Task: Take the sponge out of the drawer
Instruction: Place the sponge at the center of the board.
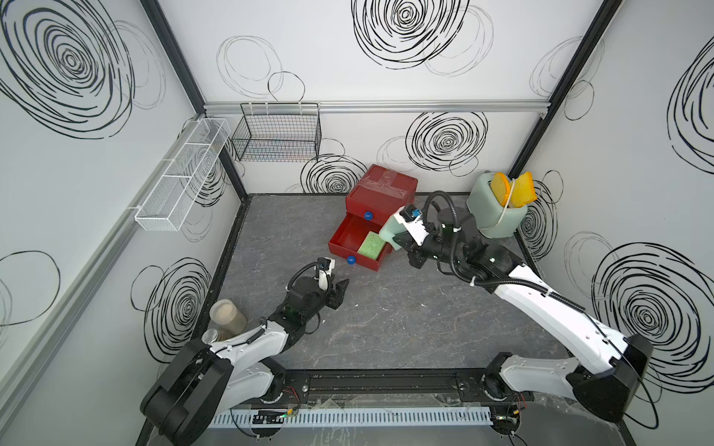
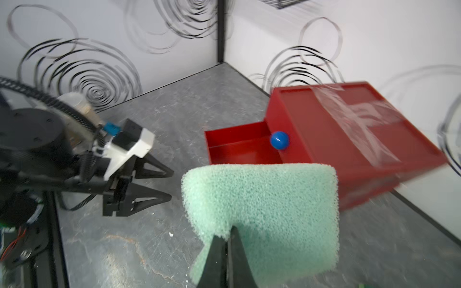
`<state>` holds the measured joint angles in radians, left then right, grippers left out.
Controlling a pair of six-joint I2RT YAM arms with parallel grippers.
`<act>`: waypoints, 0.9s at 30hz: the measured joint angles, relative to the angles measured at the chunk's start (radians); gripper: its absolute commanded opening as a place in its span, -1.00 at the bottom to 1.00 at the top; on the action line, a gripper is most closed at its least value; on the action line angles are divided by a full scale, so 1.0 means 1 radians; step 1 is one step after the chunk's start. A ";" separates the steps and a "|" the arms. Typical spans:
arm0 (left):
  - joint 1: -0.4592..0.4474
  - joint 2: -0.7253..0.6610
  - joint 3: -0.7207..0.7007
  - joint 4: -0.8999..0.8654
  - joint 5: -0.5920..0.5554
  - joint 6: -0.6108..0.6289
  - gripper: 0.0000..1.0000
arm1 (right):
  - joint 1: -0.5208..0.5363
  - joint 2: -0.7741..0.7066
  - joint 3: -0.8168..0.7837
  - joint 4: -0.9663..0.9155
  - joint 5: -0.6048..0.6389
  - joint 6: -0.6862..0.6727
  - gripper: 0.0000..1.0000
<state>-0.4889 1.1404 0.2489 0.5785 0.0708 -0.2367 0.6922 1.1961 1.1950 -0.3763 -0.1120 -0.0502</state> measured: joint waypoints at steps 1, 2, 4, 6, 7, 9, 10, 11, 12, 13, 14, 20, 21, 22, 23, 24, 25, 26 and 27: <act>0.000 0.000 0.000 0.000 0.000 0.000 0.17 | -0.010 -0.014 -0.019 -0.001 0.033 0.033 -1.00; 0.000 0.002 0.000 0.000 0.000 0.000 0.18 | -0.027 -0.024 -0.043 -0.006 0.071 0.078 -1.00; 0.000 0.006 0.000 0.000 0.000 0.000 0.18 | -0.073 -0.020 -0.101 -0.009 0.126 0.166 -1.00; 0.000 0.008 0.000 0.000 0.001 0.000 0.18 | -0.130 0.011 -0.183 -0.012 0.159 0.252 -1.00; 0.000 0.008 0.000 0.000 0.000 0.000 0.18 | -0.152 0.032 -0.223 -0.013 0.170 0.289 -1.00; 0.000 0.008 0.000 0.000 0.000 0.000 0.18 | -0.185 0.085 -0.301 -0.011 0.185 0.355 -1.00; 0.000 0.008 0.000 0.000 0.000 0.000 0.17 | -0.193 0.112 -0.333 -0.011 0.187 0.383 -1.00; 0.000 0.008 0.000 0.000 0.000 0.000 0.17 | -0.199 0.140 -0.364 -0.005 0.187 0.412 -1.00; 0.000 0.008 0.000 0.000 0.000 0.000 0.17 | -0.202 0.163 -0.389 0.005 0.179 0.438 -1.00; 0.000 0.007 0.000 -0.001 0.000 0.000 0.17 | -0.206 0.180 -0.404 0.015 0.174 0.457 -1.00; 0.000 0.005 0.000 -0.001 0.000 0.000 0.18 | -0.207 0.199 -0.417 0.026 0.170 0.477 -1.00; 0.000 0.002 0.000 -0.001 0.000 0.000 0.17 | -0.240 0.281 -0.422 0.127 0.172 0.536 -1.00; 0.000 0.002 0.000 -0.001 0.000 0.000 0.17 | -0.253 0.290 -0.422 0.141 0.174 0.539 -0.87; 0.000 0.002 0.000 -0.001 0.000 0.000 0.18 | -0.264 0.295 -0.422 0.151 0.176 0.541 -0.76; 0.000 0.002 0.000 -0.001 0.000 0.000 0.17 | -0.277 0.299 -0.422 0.162 0.179 0.539 -0.49; 0.000 0.002 0.000 -0.001 0.000 0.000 0.18 | -0.288 0.301 -0.420 0.169 0.183 0.534 -0.31; 0.000 0.002 0.000 -0.001 0.000 0.000 0.18 | -0.294 0.303 -0.414 0.169 0.187 0.536 -0.19; 0.000 0.002 0.000 -0.001 0.000 0.000 0.18 | -0.301 0.303 -0.404 0.168 0.192 0.526 -0.06; 0.000 0.002 0.000 -0.001 0.000 0.000 0.18 | -0.305 0.303 -0.390 0.167 0.198 0.513 -0.01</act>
<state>-0.4889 1.1423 0.2489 0.5777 0.0711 -0.2367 0.3870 1.4990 0.8051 -0.2092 0.0864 0.4625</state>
